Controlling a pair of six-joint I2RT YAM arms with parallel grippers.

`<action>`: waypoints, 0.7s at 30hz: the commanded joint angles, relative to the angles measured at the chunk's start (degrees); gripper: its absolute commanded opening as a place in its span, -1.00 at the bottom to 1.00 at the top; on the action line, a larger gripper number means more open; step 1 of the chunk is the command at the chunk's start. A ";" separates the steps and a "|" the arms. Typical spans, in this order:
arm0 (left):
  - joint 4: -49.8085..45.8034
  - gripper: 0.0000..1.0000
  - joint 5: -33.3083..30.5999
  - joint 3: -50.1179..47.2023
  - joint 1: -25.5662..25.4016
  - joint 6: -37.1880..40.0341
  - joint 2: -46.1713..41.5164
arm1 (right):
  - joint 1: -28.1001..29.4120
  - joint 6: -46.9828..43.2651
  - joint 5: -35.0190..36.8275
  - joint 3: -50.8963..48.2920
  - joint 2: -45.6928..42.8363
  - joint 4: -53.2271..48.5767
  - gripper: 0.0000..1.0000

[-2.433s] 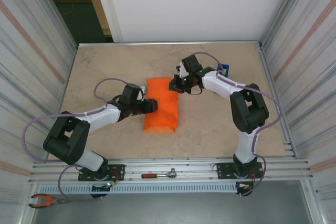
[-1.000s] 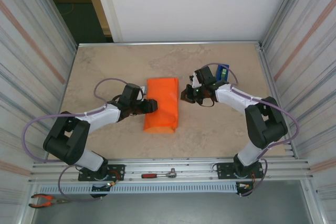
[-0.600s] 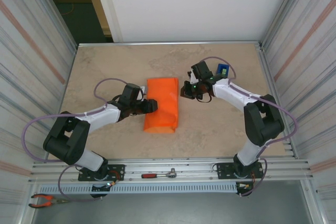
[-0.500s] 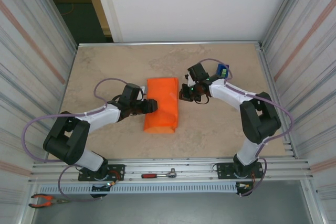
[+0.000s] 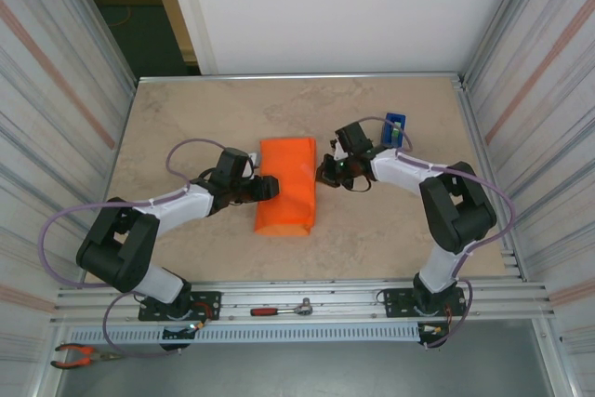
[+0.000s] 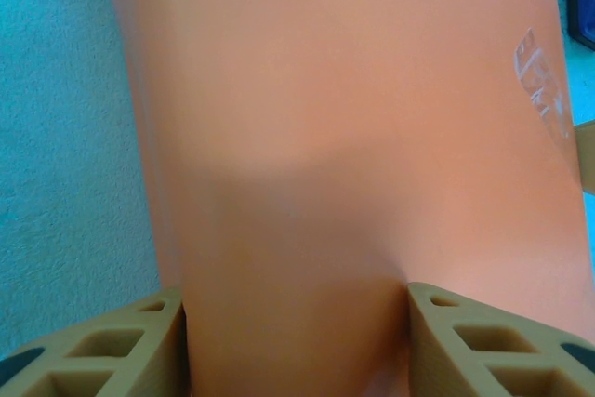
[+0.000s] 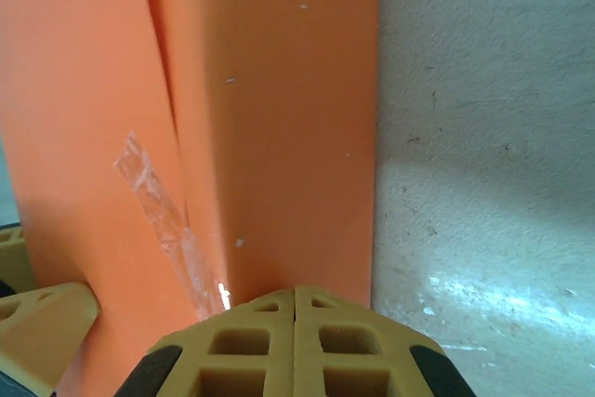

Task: Wrap the gift box in paper
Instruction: Stick the wrapping paper to the gift box.

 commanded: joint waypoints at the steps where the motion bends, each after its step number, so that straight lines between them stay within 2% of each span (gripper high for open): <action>1: -10.86 0.07 -5.71 -3.82 -1.02 0.87 2.43 | 0.30 9.41 -6.54 -4.12 -0.36 13.38 -1.00; 7: -9.16 0.18 -1.55 -2.23 -0.31 -0.96 -1.29 | 0.24 11.39 -7.83 -4.60 0.03 14.27 -0.98; 12: -9.83 0.37 2.16 0.84 2.39 -1.52 -5.42 | -0.67 7.06 -3.98 -4.85 -0.99 5.96 -0.96; 14: -10.89 0.43 4.09 2.69 3.75 -1.19 -6.90 | -1.04 5.79 -2.55 -5.66 -1.88 3.89 -0.89; 21: -15.18 0.55 4.83 6.70 5.55 0.13 -10.93 | -1.27 4.17 -0.59 -8.52 -8.14 0.39 -0.61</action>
